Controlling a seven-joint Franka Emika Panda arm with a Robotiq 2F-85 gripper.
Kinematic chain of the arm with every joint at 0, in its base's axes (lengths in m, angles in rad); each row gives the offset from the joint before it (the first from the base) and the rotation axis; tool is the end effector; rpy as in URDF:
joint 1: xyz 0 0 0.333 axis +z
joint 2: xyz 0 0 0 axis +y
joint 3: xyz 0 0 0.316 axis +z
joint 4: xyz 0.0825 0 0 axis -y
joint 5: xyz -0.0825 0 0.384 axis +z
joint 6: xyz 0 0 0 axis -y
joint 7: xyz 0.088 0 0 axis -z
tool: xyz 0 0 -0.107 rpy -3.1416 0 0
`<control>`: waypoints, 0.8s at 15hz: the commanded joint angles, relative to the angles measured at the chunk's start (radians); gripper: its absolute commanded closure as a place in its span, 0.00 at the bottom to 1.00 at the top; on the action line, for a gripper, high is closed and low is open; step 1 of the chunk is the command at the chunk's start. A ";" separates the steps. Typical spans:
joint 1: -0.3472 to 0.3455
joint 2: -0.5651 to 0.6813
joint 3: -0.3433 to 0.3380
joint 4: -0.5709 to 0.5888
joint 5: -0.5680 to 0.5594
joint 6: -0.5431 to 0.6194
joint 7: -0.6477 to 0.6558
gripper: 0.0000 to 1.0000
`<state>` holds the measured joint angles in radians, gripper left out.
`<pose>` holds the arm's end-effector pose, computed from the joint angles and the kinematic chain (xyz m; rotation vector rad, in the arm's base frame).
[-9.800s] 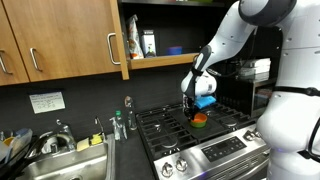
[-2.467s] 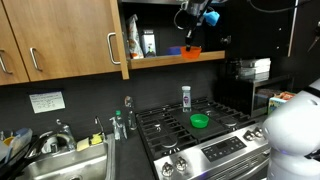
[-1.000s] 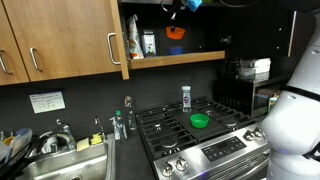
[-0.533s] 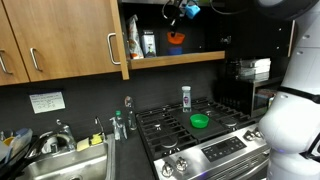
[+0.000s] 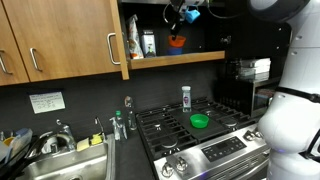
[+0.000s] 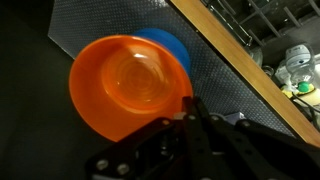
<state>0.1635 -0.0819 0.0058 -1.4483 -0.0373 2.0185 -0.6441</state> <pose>0.5430 0.0908 0.7818 2.5785 1.1181 0.9105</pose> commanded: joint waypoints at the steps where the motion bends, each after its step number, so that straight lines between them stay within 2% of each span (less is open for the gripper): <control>1: 0.000 0.024 0.000 0.034 0.005 0.006 0.012 0.99; 12: 0.006 0.054 0.012 0.090 -0.011 0.012 0.015 0.99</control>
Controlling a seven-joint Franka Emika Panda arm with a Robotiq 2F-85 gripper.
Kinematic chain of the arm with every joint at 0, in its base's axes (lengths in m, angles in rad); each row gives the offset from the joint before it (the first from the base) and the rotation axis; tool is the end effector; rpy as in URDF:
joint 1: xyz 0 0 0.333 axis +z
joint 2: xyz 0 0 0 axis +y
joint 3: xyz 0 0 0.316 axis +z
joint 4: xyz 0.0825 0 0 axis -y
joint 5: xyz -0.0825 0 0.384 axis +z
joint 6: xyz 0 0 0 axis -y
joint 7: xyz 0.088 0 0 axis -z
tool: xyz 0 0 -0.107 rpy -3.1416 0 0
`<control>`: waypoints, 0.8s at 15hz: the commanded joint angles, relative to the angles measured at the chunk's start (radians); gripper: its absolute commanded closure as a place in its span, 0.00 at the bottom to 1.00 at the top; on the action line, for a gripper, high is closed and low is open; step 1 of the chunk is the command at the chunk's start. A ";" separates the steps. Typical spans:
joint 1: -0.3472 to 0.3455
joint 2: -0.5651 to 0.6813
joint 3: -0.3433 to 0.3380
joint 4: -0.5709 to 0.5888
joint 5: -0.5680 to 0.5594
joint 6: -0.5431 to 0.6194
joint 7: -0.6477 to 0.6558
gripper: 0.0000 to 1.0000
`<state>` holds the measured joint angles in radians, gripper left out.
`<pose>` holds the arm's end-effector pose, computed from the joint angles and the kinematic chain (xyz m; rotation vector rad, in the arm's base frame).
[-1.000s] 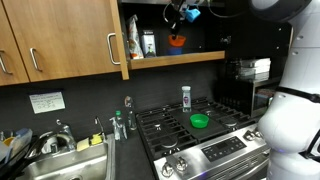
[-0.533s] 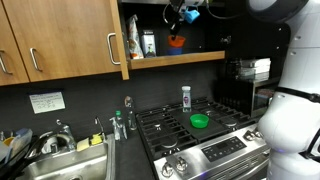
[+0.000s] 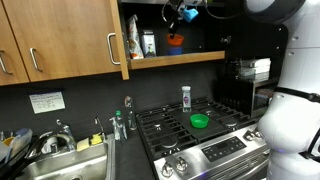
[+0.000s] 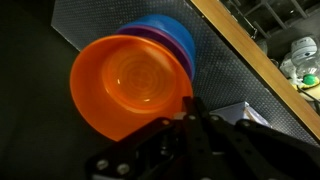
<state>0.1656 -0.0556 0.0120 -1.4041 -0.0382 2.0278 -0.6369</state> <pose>0.5484 0.0965 0.7903 2.5641 1.1136 0.9488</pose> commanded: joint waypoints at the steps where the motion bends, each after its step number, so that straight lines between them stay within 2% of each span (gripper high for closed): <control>1: 0.004 0.033 0.007 0.050 -0.013 0.006 0.009 0.99; 12: 0.000 0.067 0.006 0.064 -0.029 0.024 0.016 0.99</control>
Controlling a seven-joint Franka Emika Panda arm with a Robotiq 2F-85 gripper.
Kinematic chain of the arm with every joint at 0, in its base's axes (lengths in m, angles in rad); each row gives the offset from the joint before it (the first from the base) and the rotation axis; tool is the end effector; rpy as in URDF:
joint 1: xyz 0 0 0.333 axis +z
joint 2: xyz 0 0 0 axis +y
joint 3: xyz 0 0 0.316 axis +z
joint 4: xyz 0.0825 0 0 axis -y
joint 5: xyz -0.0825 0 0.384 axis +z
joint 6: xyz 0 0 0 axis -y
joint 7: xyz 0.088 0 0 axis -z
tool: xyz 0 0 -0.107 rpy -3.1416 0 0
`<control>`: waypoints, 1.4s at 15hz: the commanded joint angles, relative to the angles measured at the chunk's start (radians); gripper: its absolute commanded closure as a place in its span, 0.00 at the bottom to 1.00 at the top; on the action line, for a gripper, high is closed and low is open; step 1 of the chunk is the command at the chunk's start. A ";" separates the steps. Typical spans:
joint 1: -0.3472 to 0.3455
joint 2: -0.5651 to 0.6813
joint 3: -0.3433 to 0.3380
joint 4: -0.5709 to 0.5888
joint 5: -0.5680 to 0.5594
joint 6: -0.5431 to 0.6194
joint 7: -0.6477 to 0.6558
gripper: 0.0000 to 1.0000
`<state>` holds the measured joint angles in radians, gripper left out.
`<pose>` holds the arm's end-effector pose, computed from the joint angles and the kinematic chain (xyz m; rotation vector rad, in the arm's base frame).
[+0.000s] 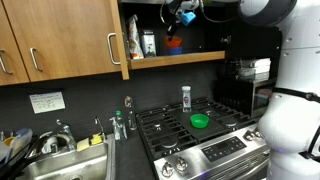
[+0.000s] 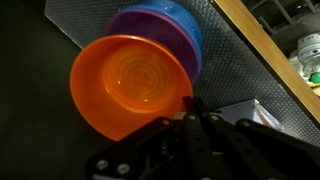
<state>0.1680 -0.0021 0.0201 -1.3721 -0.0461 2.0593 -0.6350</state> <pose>0.5679 0.1056 0.7801 2.5496 1.1235 0.9603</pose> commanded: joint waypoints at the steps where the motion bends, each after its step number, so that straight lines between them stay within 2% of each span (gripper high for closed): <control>1: -0.004 0.012 -0.004 0.030 -0.027 -0.011 0.011 0.99; 2: -0.005 0.009 -0.006 0.029 -0.031 -0.019 0.010 0.72; 3: -0.006 0.008 -0.007 0.029 -0.029 -0.022 0.005 0.72; 5: -0.007 0.003 -0.007 0.025 -0.033 -0.018 0.001 0.62; 9: -0.007 -0.011 -0.006 0.025 -0.029 -0.020 -0.006 0.33; 13: 0.001 -0.063 0.004 0.018 -0.023 -0.090 -0.008 0.06; 15: 0.009 -0.103 0.015 0.003 -0.045 -0.138 -0.011 0.00; 21: 0.030 -0.240 0.046 -0.138 -0.064 -0.182 -0.010 0.00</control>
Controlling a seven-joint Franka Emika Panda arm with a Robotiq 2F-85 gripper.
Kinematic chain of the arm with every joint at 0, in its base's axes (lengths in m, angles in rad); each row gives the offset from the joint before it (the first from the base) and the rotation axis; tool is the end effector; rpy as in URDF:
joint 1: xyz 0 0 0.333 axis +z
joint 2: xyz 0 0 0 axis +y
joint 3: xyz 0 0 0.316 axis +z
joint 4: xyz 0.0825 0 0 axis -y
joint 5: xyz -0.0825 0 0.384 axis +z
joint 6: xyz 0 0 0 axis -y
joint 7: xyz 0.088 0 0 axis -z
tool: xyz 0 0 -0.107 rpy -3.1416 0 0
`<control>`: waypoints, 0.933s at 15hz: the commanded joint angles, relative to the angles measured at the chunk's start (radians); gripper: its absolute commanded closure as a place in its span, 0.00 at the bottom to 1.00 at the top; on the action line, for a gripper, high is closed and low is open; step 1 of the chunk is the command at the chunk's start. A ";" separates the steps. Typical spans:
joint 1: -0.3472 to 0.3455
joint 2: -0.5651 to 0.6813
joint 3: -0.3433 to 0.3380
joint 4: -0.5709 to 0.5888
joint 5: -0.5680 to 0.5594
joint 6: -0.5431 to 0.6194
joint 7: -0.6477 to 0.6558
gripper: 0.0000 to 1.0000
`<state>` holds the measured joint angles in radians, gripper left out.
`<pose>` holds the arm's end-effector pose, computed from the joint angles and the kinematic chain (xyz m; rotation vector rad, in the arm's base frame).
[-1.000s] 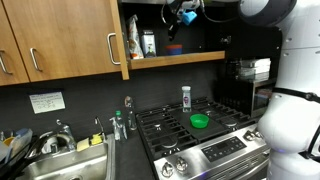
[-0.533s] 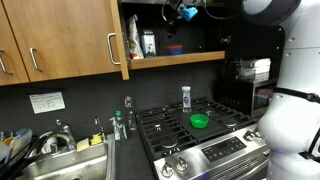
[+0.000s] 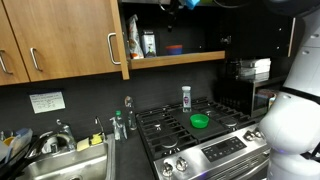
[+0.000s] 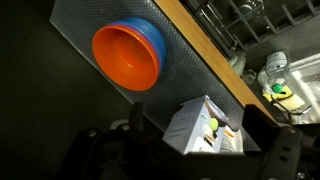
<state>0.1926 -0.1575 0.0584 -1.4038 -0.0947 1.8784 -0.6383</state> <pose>0.4888 0.1222 0.8246 2.5168 1.2014 0.8654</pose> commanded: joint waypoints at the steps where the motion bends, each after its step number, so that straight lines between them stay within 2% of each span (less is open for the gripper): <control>1: 0.009 -0.111 0.010 -0.146 -0.011 0.012 -0.013 0.00; 7: 0.002 -0.270 0.023 -0.409 -0.025 0.064 -0.006 0.00; 14: 0.019 -0.414 0.011 -0.637 -0.034 0.135 -0.008 0.00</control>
<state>0.1995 -0.4940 0.0800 -1.9381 -0.1134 1.9541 -0.6394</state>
